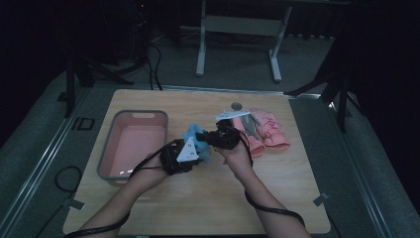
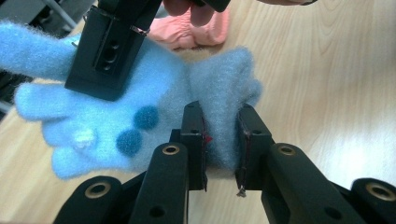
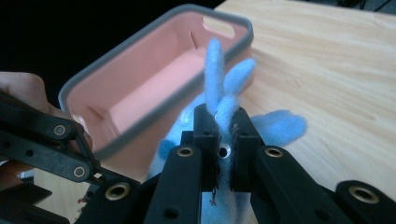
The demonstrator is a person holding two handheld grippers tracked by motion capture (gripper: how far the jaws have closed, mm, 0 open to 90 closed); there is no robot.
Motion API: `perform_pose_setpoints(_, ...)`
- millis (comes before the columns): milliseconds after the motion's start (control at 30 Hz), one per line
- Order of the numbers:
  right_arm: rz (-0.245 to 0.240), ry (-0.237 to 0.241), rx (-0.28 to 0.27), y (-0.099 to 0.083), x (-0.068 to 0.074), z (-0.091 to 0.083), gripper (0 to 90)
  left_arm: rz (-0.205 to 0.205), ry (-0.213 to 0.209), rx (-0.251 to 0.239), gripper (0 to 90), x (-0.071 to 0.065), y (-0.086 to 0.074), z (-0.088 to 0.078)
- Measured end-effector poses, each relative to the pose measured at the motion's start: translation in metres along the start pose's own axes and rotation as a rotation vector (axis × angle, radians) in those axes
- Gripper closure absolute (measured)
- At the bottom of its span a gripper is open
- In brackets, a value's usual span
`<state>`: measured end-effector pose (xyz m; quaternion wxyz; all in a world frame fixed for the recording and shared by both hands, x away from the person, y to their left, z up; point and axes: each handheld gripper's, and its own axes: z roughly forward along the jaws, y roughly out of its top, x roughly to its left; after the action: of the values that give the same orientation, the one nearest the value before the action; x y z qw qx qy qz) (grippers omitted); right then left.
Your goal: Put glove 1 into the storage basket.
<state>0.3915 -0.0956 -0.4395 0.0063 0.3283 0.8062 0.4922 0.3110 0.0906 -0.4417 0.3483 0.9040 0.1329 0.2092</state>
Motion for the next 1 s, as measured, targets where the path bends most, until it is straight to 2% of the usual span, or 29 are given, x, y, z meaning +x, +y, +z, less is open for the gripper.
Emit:
perform_pose_setpoints(167,-0.015,0.010,-0.006,0.012,0.009,0.012,84.4,0.015,0.029,0.024,76.8,0.006,-0.006,-0.013)
perform_pose_setpoints(233,-0.024,0.018,-0.007,0.015,0.014,0.018,84.3,0.000,0.031,0.023,76.8,0.009,-0.010,-0.018)
perform_pose_setpoints(500,-0.060,0.042,0.002,0.031,0.032,0.038,84.3,-0.016,0.065,0.032,76.8,0.016,-0.026,-0.039)
perform_pose_setpoints(633,-0.070,0.066,0.005,0.043,0.045,0.053,84.3,-0.030,0.094,0.040,76.9,0.021,-0.039,-0.055)
perform_pose_setpoints(800,-0.076,0.096,0.011,0.052,0.059,0.072,84.3,-0.049,0.112,0.046,76.8,0.024,-0.052,-0.069)
perform_pose_setpoints(1000,-0.091,0.124,0.028,0.058,0.076,0.099,84.3,-0.082,0.129,0.071,76.9,0.031,-0.080,-0.088)
